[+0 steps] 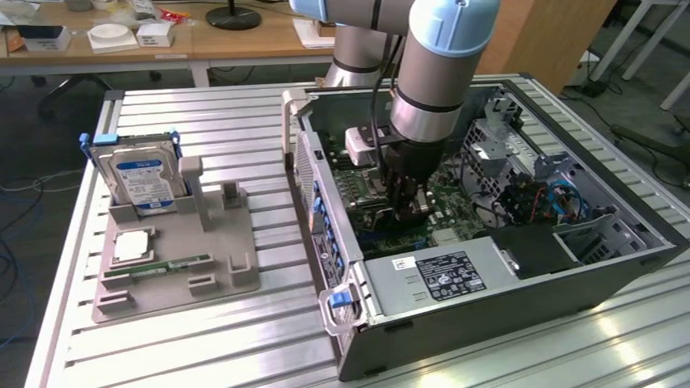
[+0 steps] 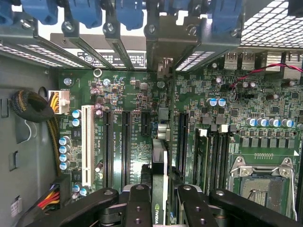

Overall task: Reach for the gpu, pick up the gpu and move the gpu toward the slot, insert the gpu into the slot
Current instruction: 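Insert the gpu into the slot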

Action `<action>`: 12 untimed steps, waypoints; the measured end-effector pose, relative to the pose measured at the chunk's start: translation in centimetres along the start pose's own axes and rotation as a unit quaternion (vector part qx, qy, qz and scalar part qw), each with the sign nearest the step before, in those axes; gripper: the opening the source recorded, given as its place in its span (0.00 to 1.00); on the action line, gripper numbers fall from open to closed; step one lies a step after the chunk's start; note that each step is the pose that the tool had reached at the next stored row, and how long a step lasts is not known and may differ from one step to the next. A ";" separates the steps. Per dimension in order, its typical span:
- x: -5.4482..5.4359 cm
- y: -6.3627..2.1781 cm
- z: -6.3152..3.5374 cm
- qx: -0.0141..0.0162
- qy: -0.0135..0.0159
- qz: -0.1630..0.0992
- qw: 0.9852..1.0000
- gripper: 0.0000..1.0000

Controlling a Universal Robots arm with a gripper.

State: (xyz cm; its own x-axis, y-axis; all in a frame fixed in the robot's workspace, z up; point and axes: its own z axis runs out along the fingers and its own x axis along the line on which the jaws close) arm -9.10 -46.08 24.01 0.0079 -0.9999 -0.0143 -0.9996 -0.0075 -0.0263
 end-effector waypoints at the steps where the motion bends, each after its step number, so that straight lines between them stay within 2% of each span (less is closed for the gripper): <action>1: 0.0 0.00 0.00 0.000 0.000 0.000 1.000 0.26; 12: 0.0 0.15 0.42 0.000 0.000 0.000 1.000 0.26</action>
State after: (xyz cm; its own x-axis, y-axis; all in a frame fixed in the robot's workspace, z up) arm -9.24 -46.07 23.58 0.0079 -0.9999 -0.0145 -0.9996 -0.0075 -0.0264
